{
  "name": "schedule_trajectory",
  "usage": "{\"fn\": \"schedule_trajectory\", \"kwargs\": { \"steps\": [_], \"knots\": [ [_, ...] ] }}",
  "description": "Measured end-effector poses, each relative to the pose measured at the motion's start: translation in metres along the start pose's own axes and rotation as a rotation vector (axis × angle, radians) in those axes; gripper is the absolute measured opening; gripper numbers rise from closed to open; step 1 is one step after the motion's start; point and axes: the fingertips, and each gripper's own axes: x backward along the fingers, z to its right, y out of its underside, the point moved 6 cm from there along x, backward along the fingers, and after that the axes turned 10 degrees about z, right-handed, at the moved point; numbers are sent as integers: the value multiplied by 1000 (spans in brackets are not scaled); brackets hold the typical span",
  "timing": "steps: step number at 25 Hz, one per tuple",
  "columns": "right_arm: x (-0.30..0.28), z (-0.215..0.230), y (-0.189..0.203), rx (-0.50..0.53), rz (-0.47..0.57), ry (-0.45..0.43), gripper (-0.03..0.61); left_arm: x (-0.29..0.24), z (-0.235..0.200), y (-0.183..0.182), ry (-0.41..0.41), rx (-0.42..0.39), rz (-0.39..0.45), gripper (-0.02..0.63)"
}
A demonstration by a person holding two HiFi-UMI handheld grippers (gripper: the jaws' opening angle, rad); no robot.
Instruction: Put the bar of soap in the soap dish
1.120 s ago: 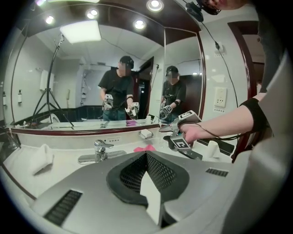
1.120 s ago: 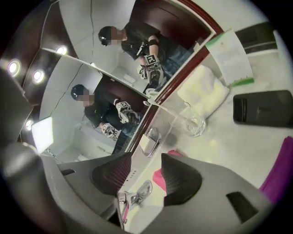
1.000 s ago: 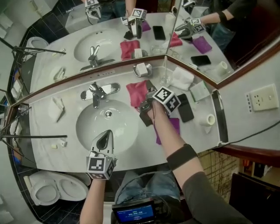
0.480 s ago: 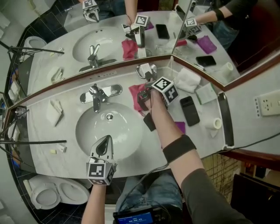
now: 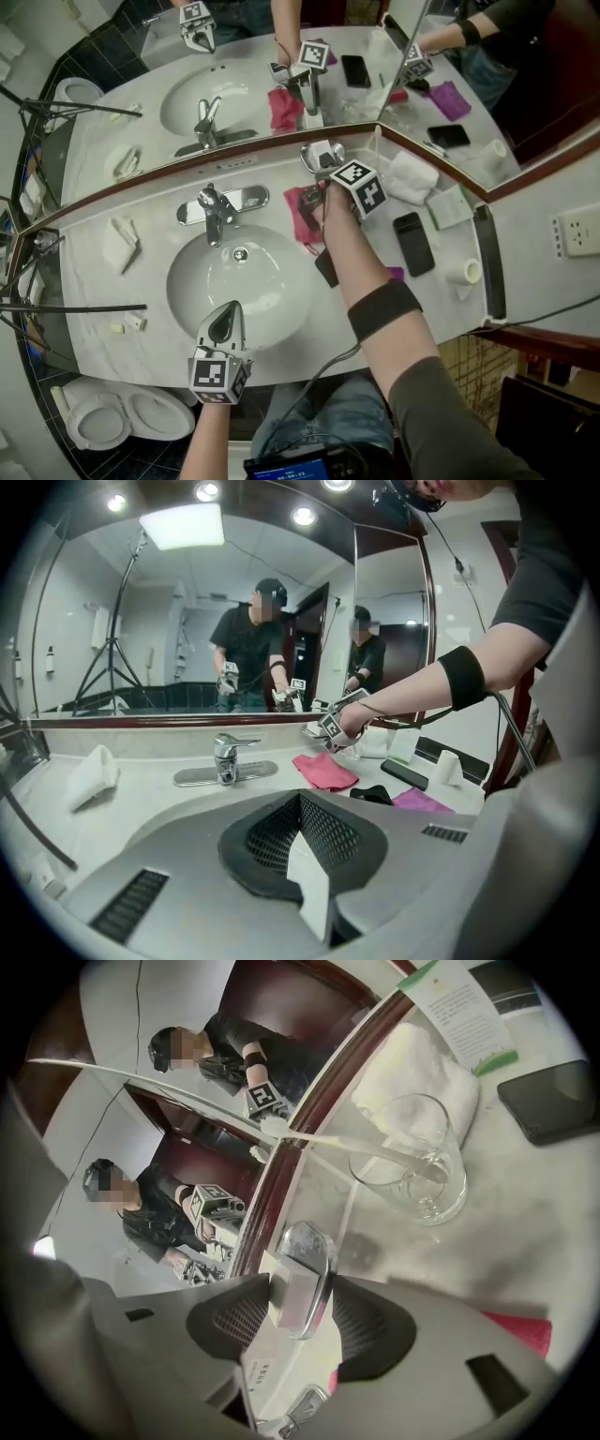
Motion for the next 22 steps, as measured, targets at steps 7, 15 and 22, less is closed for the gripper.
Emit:
{"fn": "schedule_trajectory", "kwargs": {
  "steps": [7,15,22],
  "knots": [
    [2,3,0,-46,-6,-35,198,-1,-3,9,31,-21,-11,0],
    [13,4,-2,-52,-21,-60,149,-4,-1,3,32,-20,-6,0],
    [25,5,-5,5,-27,-90,130,-5,5,-3,30,-26,8,0]
  ]
}}
